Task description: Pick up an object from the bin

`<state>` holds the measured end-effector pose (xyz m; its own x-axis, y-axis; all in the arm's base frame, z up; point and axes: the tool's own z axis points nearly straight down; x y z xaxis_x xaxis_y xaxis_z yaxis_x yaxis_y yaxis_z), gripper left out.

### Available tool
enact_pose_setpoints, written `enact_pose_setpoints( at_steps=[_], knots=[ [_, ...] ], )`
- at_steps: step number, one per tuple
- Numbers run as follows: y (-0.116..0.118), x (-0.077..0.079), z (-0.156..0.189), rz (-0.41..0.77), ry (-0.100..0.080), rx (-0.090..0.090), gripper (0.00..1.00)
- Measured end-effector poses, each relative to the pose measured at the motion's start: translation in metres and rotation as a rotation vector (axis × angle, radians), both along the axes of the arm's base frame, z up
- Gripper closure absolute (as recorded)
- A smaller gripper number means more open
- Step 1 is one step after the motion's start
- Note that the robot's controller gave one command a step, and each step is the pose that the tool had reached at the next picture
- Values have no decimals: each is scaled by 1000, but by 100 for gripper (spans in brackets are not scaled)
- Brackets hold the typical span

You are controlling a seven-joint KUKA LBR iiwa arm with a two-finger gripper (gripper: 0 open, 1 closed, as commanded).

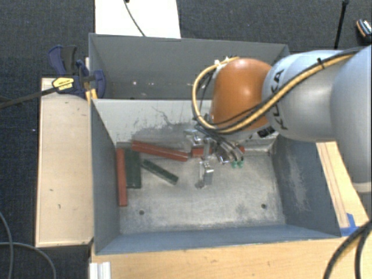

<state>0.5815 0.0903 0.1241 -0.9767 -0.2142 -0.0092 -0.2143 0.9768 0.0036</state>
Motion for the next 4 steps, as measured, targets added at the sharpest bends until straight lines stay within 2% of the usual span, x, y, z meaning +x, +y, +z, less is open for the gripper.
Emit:
enact_pose_setpoints(
  at_steps=[1,2,3,4],
  knots=[
    [47,12,-54,48,3,-3,0],
    [44,12,-52,43,2,-3,100],
    [44,11,-54,43,6,-4,0],
    [44,12,-52,42,2,-3,100]
  ],
)
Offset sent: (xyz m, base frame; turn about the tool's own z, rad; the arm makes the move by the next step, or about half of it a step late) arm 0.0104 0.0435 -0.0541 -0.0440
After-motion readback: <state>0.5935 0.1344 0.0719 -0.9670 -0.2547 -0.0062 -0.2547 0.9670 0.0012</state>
